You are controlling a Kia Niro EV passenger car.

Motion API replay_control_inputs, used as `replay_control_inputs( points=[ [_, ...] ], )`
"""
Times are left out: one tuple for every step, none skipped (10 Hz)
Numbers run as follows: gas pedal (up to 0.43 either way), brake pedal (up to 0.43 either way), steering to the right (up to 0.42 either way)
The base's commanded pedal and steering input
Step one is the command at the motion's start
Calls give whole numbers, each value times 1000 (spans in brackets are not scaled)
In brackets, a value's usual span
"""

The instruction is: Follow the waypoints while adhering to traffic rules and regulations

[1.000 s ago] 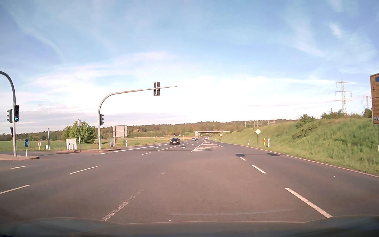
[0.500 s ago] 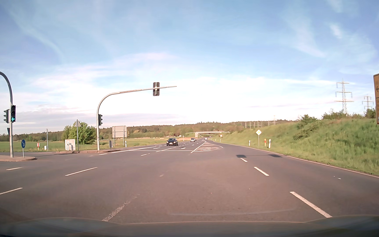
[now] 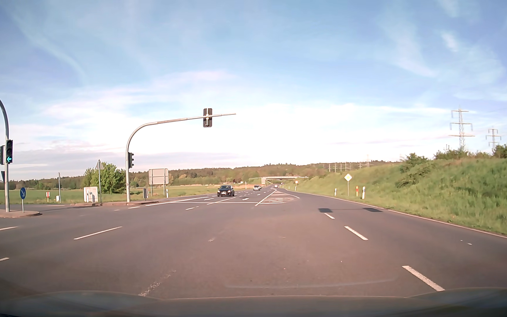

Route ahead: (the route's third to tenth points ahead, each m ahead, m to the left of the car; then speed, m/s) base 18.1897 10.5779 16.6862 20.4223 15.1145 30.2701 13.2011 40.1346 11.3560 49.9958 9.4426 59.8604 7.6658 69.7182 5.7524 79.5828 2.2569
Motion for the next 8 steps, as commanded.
replay_control_inputs(
  points=[
    [287, 0, -10],
    [287, 0, -10],
    [287, 0, -9],
    [299, 0, -8],
    [299, 0, -8],
    [299, 0, -14],
    [299, 0, -24],
    [299, 0, -38]
  ],
)
